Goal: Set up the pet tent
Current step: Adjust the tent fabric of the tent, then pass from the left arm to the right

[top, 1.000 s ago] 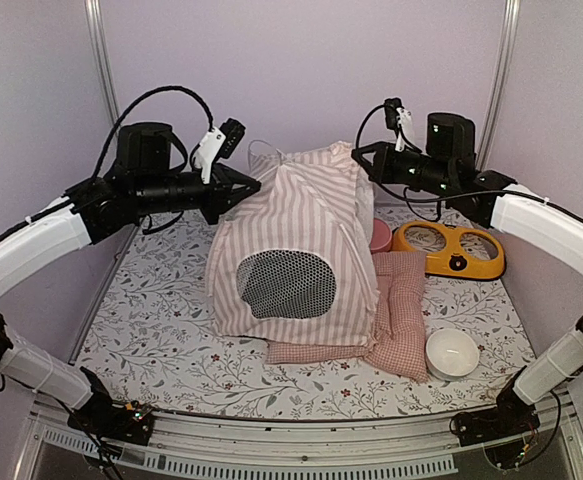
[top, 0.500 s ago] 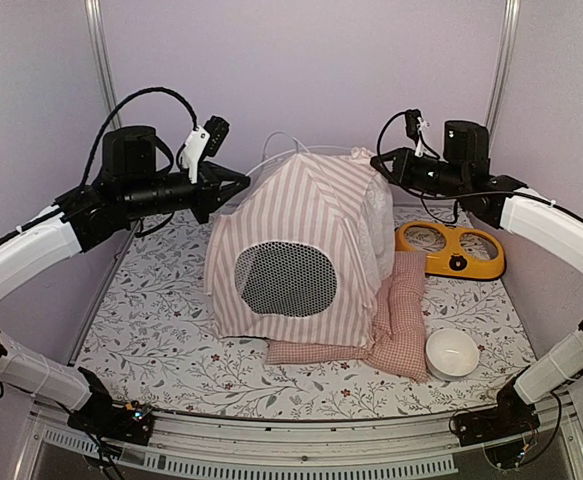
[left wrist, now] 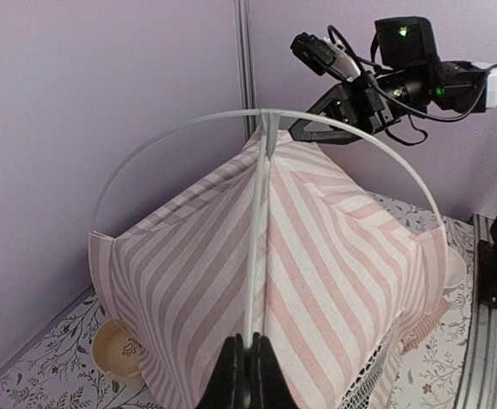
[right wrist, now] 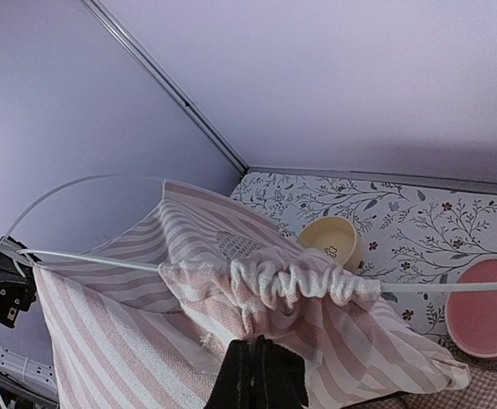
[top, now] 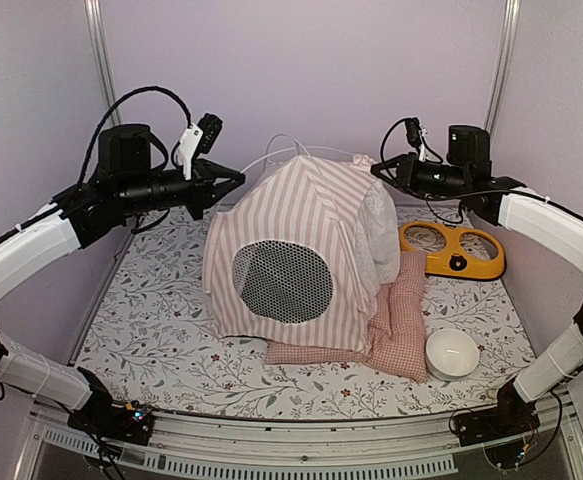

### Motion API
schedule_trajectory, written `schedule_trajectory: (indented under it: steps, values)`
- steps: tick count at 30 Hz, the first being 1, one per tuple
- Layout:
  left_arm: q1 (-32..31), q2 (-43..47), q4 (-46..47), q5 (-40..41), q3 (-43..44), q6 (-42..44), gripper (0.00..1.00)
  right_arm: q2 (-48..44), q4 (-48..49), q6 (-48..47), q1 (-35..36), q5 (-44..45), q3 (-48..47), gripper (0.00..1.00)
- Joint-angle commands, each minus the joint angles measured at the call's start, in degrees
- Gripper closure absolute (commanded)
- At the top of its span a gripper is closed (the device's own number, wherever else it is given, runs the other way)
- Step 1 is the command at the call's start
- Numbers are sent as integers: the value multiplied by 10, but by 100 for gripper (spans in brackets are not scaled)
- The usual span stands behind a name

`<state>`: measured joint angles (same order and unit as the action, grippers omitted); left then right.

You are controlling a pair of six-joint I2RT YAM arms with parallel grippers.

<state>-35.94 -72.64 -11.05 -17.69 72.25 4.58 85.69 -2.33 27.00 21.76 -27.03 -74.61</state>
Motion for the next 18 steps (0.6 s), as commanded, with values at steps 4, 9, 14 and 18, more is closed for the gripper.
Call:
schedule_trajectory:
  steps: [4, 9, 14, 18]
  values:
    - [69, 33, -65, -6, 58, 24, 100, 20, -49, -63, -95, 80, -39, 98]
    - [85, 8, -118, -49, 99, 66, 100, 7, -61, -119, -94, 22, -65, 84]
    - [94, -17, -163, -80, 140, 102, 100, -17, -79, -172, -93, -33, -88, 66]
    - [98, -32, -195, -111, 175, 127, 100, -58, -74, -224, -69, -68, -96, 49]
